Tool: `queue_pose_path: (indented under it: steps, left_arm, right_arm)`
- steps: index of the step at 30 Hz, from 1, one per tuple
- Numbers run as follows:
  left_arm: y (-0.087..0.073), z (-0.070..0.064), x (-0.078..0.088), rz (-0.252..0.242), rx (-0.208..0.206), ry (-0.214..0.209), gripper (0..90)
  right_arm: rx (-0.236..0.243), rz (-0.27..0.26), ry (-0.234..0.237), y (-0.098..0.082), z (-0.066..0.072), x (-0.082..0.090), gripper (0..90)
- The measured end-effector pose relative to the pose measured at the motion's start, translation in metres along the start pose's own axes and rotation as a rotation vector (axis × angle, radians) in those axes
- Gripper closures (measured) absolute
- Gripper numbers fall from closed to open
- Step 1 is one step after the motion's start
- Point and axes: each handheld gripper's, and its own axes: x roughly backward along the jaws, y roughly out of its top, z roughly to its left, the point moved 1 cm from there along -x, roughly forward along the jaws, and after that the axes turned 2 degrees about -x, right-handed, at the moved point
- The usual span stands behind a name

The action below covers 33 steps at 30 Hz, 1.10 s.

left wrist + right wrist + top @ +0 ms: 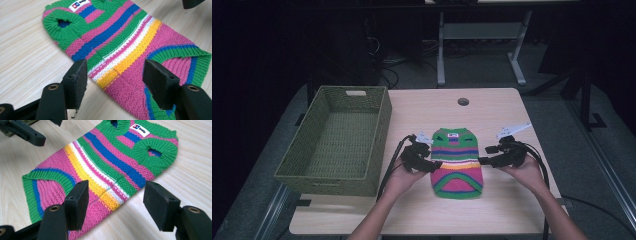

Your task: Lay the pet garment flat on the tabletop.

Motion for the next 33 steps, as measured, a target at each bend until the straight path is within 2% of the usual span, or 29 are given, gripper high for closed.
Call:
queue_pose_path:
  steps: [6, 17, 23, 26, 29, 33]
  left_arm:
    - [-0.008, 0.000, 0.005, 0.004, 0.005, 0.012, 33.3]
    - [-0.020, -0.003, 0.012, 0.001, -0.004, 0.012, 31.2]
    - [-0.027, -0.005, 0.016, 0.000, 0.011, 0.006, 30.4]
    - [-0.030, -0.007, 0.019, -0.007, -0.002, 0.010, 30.4]
    - [-0.034, -0.007, 0.020, -0.001, -0.011, 0.020, 30.4]
    - [-0.040, -0.007, 0.022, -0.003, 0.000, 0.013, 29.7]
  right_arm:
    - [-0.016, -0.005, 0.019, -0.004, 0.001, 0.007, 35.5]
    - [-0.010, 0.007, 0.010, -0.017, 0.002, 0.012, 33.8]
    - [-0.007, 0.013, 0.002, -0.026, 0.002, 0.017, 33.9]
    - [-0.016, 0.019, -0.003, -0.030, 0.004, 0.021, 33.5]
    - [-0.012, 0.006, -0.008, -0.034, 0.005, 0.025, 33.6]
    - [-0.024, 0.005, -0.011, -0.042, 0.002, 0.029, 33.4]
